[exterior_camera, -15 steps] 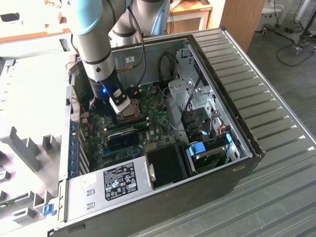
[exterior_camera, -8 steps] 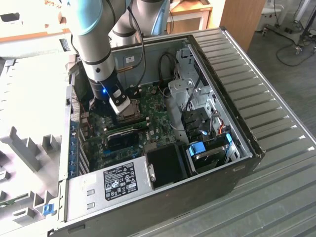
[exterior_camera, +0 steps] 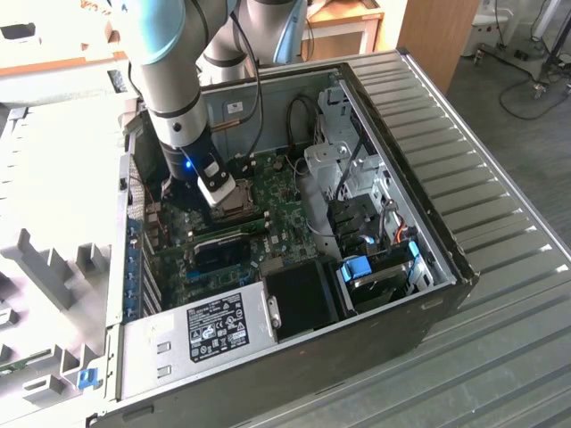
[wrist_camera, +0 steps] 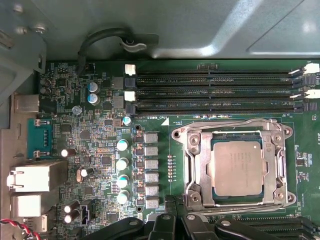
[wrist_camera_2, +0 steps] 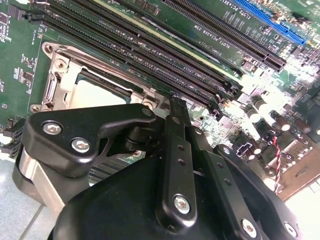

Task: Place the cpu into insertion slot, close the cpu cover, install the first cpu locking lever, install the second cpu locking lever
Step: 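Install the second cpu locking lever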

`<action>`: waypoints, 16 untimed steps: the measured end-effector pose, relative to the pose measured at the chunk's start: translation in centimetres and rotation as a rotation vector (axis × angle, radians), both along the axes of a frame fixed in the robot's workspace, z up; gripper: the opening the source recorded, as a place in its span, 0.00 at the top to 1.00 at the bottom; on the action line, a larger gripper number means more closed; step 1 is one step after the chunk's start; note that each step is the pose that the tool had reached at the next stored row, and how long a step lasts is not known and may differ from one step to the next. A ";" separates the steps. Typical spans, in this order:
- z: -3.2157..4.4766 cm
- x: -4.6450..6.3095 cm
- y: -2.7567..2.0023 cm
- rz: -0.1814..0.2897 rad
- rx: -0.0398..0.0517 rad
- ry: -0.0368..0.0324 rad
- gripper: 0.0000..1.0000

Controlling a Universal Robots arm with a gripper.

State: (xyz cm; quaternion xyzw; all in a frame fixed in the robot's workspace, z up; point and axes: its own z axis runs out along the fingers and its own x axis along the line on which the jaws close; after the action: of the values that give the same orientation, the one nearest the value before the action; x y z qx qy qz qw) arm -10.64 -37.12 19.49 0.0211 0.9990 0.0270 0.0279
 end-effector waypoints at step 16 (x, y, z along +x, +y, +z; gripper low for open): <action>0.36 0.0 -0.01 0.000 0.0010 -0.0001 0.89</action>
State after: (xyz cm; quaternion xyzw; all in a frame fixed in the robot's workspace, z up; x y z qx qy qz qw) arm -10.64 -37.13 19.85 0.0212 0.9990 0.0275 0.0279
